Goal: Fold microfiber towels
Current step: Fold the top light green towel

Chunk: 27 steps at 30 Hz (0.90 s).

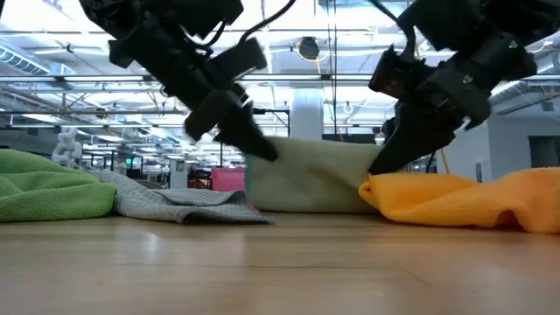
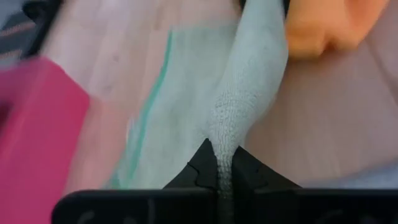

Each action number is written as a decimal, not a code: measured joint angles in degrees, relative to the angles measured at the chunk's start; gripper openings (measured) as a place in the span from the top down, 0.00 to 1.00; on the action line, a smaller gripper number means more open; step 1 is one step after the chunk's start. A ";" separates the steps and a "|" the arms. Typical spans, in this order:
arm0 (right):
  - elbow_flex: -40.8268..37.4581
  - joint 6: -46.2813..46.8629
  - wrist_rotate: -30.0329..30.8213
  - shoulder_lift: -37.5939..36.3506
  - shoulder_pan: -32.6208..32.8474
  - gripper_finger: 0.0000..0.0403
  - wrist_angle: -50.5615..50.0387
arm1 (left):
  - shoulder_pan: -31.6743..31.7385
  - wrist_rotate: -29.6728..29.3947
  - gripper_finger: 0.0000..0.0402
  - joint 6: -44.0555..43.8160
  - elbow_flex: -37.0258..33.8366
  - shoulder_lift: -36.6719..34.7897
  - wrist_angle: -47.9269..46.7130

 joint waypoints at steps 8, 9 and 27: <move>-0.02 -3.88 -4.08 0.00 -4.62 0.72 0.03 | 3.57 0.44 0.96 0.10 0.04 -0.75 -1.02; -0.02 -4.32 -5.10 0.00 -5.13 0.75 0.05 | 4.03 0.47 0.97 0.10 0.04 -0.75 -1.11; -0.03 -14.75 -0.48 -4.85 -12.61 0.97 4.30 | 8.64 4.07 0.97 5.65 0.04 -9.03 -5.38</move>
